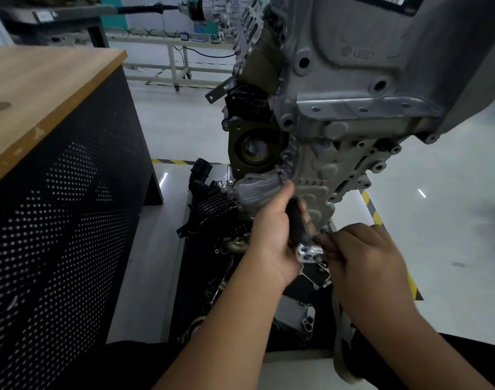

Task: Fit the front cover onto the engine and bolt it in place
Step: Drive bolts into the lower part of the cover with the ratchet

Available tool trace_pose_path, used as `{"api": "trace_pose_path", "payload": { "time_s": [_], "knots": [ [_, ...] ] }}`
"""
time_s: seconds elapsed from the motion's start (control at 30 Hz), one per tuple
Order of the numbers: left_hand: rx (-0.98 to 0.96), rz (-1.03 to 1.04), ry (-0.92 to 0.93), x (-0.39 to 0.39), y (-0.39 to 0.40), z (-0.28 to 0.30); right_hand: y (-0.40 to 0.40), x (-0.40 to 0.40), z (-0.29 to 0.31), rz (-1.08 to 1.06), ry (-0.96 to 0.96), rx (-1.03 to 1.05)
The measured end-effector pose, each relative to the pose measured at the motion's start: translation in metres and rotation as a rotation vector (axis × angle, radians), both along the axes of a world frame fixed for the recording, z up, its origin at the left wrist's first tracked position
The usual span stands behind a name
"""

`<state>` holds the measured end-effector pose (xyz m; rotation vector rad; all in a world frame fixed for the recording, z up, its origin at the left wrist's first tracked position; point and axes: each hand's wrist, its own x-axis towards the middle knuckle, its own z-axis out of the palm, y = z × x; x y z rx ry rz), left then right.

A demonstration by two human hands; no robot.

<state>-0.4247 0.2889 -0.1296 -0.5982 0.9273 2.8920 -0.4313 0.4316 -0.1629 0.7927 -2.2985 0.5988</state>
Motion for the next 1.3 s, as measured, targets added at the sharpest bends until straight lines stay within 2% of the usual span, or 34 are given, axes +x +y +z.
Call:
{"api": "trace_pose_path", "payload": {
  "time_s": [0.13,0.27,0.3,0.37,0.4,0.43,0.53,0.7,0.83,0.9,1.1,1.17,1.23,1.3],
  "knots": [
    [-0.132,-0.007,-0.001,-0.004,-0.02,-0.002,-0.018,0.004,-0.015,0.125,-0.265,0.022],
    [-0.311,-0.098,0.001,0.006,-0.023,-0.018,0.003,0.009,-0.025,0.369,-0.565,0.111],
    [-0.358,-0.093,0.013,0.008,-0.024,-0.021,0.006,0.007,-0.016,0.428,-0.71,0.005],
    [-0.481,-0.055,0.056,0.009,-0.023,-0.025,0.0,-0.007,0.008,0.516,-1.027,-0.442],
    [-0.53,-0.036,0.079,0.009,-0.021,-0.027,-0.007,-0.015,0.016,0.497,-1.125,-0.617],
    [-0.567,-0.025,0.107,0.009,-0.018,-0.027,-0.018,-0.022,0.023,0.468,-1.156,-0.674],
    [-0.666,-0.026,0.182,0.009,-0.012,-0.028,-0.053,-0.026,0.031,0.34,-1.156,-0.655],
    [-0.855,-0.033,0.213,0.011,-0.005,-0.026,-0.079,-0.049,0.048,0.224,-1.233,-0.997],
    [-0.788,0.109,0.127,0.014,-0.005,-0.03,-0.1,-0.049,0.048,0.199,-1.139,-1.055],
    [-0.794,0.116,0.142,0.013,-0.009,-0.031,-0.1,-0.043,0.041,0.173,-1.157,-1.032],
    [-0.968,0.15,0.23,0.007,-0.011,-0.029,-0.059,-0.014,0.027,0.265,-1.422,-0.837],
    [-0.921,0.144,0.22,0.006,-0.013,-0.023,-0.046,-0.003,0.029,0.323,-1.389,-0.698],
    [-0.889,0.182,0.183,0.001,-0.015,-0.013,-0.034,0.001,0.038,0.356,-1.295,-0.653],
    [-0.885,0.395,0.094,-0.015,-0.02,-0.008,-0.019,-0.001,0.048,0.352,-1.255,-0.605]
  ]
}}
